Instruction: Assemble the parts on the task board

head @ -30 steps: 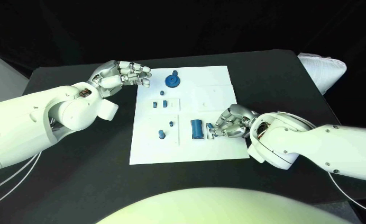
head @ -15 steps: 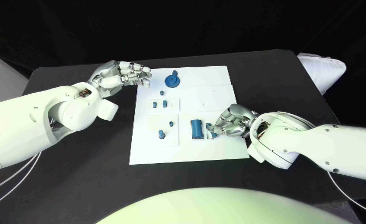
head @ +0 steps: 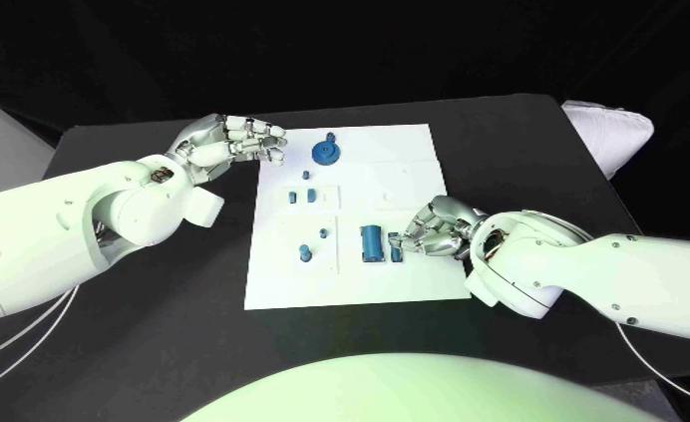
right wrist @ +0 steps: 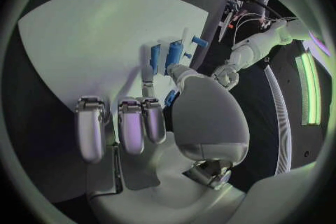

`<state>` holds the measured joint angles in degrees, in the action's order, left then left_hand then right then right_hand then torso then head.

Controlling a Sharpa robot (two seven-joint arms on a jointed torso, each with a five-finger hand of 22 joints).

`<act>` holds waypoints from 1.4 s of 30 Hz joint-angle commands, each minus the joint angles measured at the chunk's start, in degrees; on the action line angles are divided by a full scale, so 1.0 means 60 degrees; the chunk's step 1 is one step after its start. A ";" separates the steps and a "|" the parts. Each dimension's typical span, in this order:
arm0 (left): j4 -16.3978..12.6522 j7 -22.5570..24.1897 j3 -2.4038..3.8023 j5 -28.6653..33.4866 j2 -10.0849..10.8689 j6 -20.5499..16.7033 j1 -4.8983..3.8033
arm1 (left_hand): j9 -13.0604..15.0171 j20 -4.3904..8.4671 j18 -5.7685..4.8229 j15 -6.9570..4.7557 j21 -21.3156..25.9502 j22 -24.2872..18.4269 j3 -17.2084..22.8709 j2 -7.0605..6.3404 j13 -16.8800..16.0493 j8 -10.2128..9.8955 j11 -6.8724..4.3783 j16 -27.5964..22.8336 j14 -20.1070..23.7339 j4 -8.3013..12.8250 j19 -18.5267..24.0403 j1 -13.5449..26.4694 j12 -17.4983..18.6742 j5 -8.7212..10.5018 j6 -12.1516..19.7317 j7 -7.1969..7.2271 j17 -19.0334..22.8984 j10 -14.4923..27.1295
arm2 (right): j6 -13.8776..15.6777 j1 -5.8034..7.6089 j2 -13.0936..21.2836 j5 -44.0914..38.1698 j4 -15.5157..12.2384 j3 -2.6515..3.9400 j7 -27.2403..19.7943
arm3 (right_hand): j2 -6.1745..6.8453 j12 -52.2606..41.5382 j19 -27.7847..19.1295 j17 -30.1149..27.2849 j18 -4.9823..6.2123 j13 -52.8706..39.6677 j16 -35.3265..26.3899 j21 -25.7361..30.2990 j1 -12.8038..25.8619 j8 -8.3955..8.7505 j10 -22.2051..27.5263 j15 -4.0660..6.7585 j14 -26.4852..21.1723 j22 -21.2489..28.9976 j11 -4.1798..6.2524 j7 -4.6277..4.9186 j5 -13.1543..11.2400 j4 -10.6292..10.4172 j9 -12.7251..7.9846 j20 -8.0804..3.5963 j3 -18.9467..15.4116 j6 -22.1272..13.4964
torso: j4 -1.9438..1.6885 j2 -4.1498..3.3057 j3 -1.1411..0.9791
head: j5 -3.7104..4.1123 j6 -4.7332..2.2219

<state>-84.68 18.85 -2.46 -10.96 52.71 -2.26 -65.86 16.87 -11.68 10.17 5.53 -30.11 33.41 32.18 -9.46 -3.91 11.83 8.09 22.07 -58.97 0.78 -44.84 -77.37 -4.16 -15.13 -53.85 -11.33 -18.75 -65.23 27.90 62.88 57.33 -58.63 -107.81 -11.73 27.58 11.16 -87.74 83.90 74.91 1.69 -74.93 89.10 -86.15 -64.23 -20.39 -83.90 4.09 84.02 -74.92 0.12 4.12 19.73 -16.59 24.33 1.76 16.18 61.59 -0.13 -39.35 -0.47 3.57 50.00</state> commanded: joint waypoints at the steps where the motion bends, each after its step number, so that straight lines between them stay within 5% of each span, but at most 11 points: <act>1: -0.0012 0.0042 0.0006 0.0057 -0.0019 0.0158 -0.0002 | -0.0014 0.0001 -0.0018 0.0004 0.0037 0.0009 0.0030 0.0053 -0.0009 -0.0042 0.0032 -0.0053 -0.0070 -0.0045 -0.0021 0.0003 0.0025 -0.0030 -0.0011 -0.0021 -0.0015 -0.0048 | -0.0267 -0.0009 -0.0007 0.0070 -0.0011 -0.0001 -0.0238 | 0.0022 -0.0034 0.0915 0.2281 -0.0166 -0.2343 0.0032 0.0006 0.0069 -0.0043 -0.0864 0.0025 0.0941 -0.2356 0.0062 -0.0052 -0.0070 0.0005 0.0010 -0.0021 -0.0066 -0.0049 | 0.0009 0.0000 -0.0005 | 0.0005 0.0000; 12: 0.0015 0.0036 0.0006 0.0057 -0.0044 0.0154 -0.0002 | -0.0014 0.0001 -0.0018 0.0004 0.0037 0.0009 0.0030 0.0053 -0.0009 -0.0042 0.0032 -0.0053 -0.0070 -0.0045 -0.0021 0.0003 0.0025 -0.0030 -0.0011 -0.0021 -0.0015 -0.0048 | -0.0476 -0.0010 0.0061 0.0124 -0.0006 -0.0001 -0.0414 | -0.0046 -0.0030 0.0916 0.2291 -0.0167 -0.2342 0.0037 -0.0002 -0.0016 -0.0049 -0.0862 0.0031 0.0944 -0.2358 0.0069 -0.0058 -0.0136 0.0039 0.0020 -0.0025 -0.0086 -0.0067 | 0.0008 -0.0002 -0.0026 | 0.0031 0.0000; 15: 0.0020 0.0033 0.0006 0.0057 -0.0044 0.0151 -0.0002 | -0.0014 0.0001 -0.0018 0.0004 0.0037 0.0009 0.0030 0.0053 -0.0009 -0.0042 0.0032 -0.0053 -0.0070 -0.0045 -0.0021 0.0003 0.0025 -0.0030 -0.0011 -0.0021 -0.0015 -0.0048 | -0.0587 -0.0010 0.0102 0.0032 0.0018 -0.0001 -0.0456 | 0.0014 -0.0041 0.0918 0.2291 -0.0170 -0.2347 0.0037 -0.0017 -0.0185 -0.0062 -0.0867 0.0034 0.0944 -0.2362 0.0072 -0.0059 -0.0325 0.0079 0.0033 -0.0028 -0.0136 -0.0078 | 0.0008 -0.0005 -0.0026 | 0.0032 0.0000; 18: 0.0027 0.0035 0.0006 0.0057 -0.0052 0.0153 -0.0001 | -0.0015 0.0002 -0.0016 0.0001 0.0041 0.0011 0.0039 0.0059 -0.0009 -0.0045 0.0030 -0.0063 -0.0073 -0.0043 -0.0022 -0.0002 0.0027 -0.0034 -0.0012 -0.0019 -0.0024 -0.0046 | -0.0708 -0.0010 0.0155 -0.0136 0.0053 -0.0002 -0.0516 | 0.0077 -0.0020 0.0915 0.2284 -0.0167 -0.2339 0.0033 -0.0001 -0.0546 -0.0086 -0.0858 0.0033 0.0942 -0.2358 0.0070 -0.0059 -0.0964 0.0122 0.0054 -0.0028 -0.0239 -0.0087 | 0.0016 0.0002 -0.0027 | 0.0031 0.0000; 22: 0.0042 0.0058 0.0006 0.0058 -0.0076 0.0161 0.0000 | -0.0015 0.0002 -0.0016 0.0001 0.0041 0.0011 0.0039 0.0059 -0.0009 -0.0045 0.0030 -0.0063 -0.0073 -0.0043 -0.0022 -0.0002 0.0027 -0.0034 -0.0012 -0.0019 -0.0024 -0.0046 | -0.0502 -0.0010 0.0225 -0.0169 0.0131 -0.0002 -0.0728 | 0.0069 -0.0002 0.0905 0.2258 -0.0157 -0.2331 0.0019 0.0059 -0.0643 -0.0082 -0.0850 0.0033 0.0936 -0.2344 0.0070 -0.0056 -0.1079 0.0120 0.0054 -0.0027 -0.0264 -0.0108 | 0.0022 0.0013 -0.0022 | 0.0041 0.0000; 27: 0.0133 0.0141 0.0005 0.0172 -0.0141 0.0148 0.0008 | -0.0020 -0.0009 -0.0020 0.0012 0.0066 0.0004 0.0015 0.0033 -0.0011 -0.0055 0.0037 -0.0089 -0.0078 -0.0081 -0.0018 0.0060 0.0031 -0.0016 -0.0010 -0.0021 -0.0048 -0.0042 | 0.0115 0.0007 0.0280 0.0790 0.0433 0.0001 -0.2044 | 0.0008 0.0201 0.0817 0.2074 -0.0069 -0.2236 -0.0078 0.0569 -0.0905 0.0153 -0.0751 -0.0079 0.0892 -0.2220 -0.0077 0.0121 -0.0917 0.0099 -0.0026 0.0044 -0.0315 -0.0529 | 0.0056 0.0081 -0.0026 | 0.0013 0.0000; 32: 0.0294 0.0284 0.0005 0.0423 -0.0226 0.0043 0.0029 | -0.0025 -0.0036 -0.0019 0.0023 0.0149 -0.0044 -0.0046 -0.0025 -0.0015 -0.0067 0.0037 -0.0131 -0.0081 -0.0172 -0.0018 0.0187 0.0033 0.0025 -0.0005 -0.0014 -0.0092 -0.0036 | 0.0424 0.0195 0.0249 0.2445 0.0999 0.0017 -0.3945 | -0.0064 0.0539 0.0680 0.1833 0.0059 -0.2078 -0.0214 0.1312 -0.1185 0.0230 -0.0576 -0.0144 0.0828 -0.2037 -0.0150 0.0200 -0.0826 0.0168 -0.0042 0.0108 -0.0270 -0.0685 | 0.0105 0.0196 0.0022 | 0.0002 0.0000; 35: 0.0513 0.0422 0.0007 0.0619 -0.0352 -0.0102 0.0042 | -0.0024 -0.0066 -0.0011 0.0027 0.0259 -0.0117 -0.0104 -0.0077 -0.0021 -0.0071 0.0033 -0.0176 -0.0070 -0.0252 -0.0033 0.0277 0.0028 0.0058 -0.0006 -0.0003 -0.0134 -0.0042 | 0.0487 0.0429 0.0160 0.3785 0.1513 0.0029 -0.5083 | -0.0098 0.1770 0.0281 0.0799 0.0377 -0.1482 -0.0875 0.3248 -0.1467 0.0286 0.0075 -0.0202 0.0516 -0.1512 -0.0225 0.0288 -0.0811 0.0235 -0.0038 0.0188 -0.0214 -0.0870 | 0.0126 0.0279 0.0060 | -0.0038 0.0000; 41: 0.1069 0.0766 0.0012 0.1176 -0.0667 -0.0542 0.0050 | -0.0012 -0.0180 0.0008 0.0128 0.0736 -0.0456 -0.0187 -0.0180 -0.0021 -0.0083 0.0044 -0.0628 0.0307 -0.0424 -0.0103 0.0321 0.0040 0.0134 0.0012 0.0027 -0.0183 -0.0017 | 0.0359 0.0742 -0.0309 0.5574 0.2701 0.0124 -0.6511 | -0.0127 0.5435 -0.0772 -0.2027 0.1135 0.0704 -0.3415 0.8893 -0.1926 0.0296 0.1935 -0.0292 -0.0364 0.0745 -0.0355 0.0425 -0.1188 0.0326 0.0035 0.0302 0.0115 -0.1262 | 0.0171 0.0489 0.0172 | -0.0143 0.0000; 42: 0.1188 0.0868 0.0014 0.1308 -0.0737 -0.0689 0.0051 | -0.0010 -0.0198 0.0009 0.0154 0.0811 -0.0511 -0.0190 -0.0185 -0.0012 -0.0087 0.0058 -0.0736 0.0388 -0.0445 -0.0123 0.0309 0.0056 0.0140 0.0024 0.0026 -0.0182 0.0025 | 0.0304 0.0773 -0.0446 0.5760 0.2968 0.0150 -0.6710 | -0.0114 0.6624 -0.1126 -0.2903 0.1343 0.1473 -0.4327 1.0623 -0.1998 0.0311 0.2568 -0.0342 -0.0700 0.1537 -0.0387 0.0475 -0.1223 0.0345 0.0041 0.0335 0.0235 -0.1358 | 0.0195 0.0533 0.0192 | -0.0184 -0.0090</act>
<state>-77.94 20.92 -2.44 -6.91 48.60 -3.78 -65.55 16.76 -12.58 10.17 6.56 -25.22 30.36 31.15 -10.27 -3.98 11.62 8.35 17.46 -56.28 -1.67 -45.75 -75.96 -3.93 -14.52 -53.85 -11.33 -19.79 -64.97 29.80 67.41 54.98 -33.19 -90.80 -10.87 -3.47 10.47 -48.21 77.25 57.32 9.40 -65.98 63.06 -23.65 -75.99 -18.69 -68.94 2.01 79.66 -65.98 -2.39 7.10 12.55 -14.51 24.54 3.80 17.63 53.49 0.74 -36.97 0.27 2.83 49.89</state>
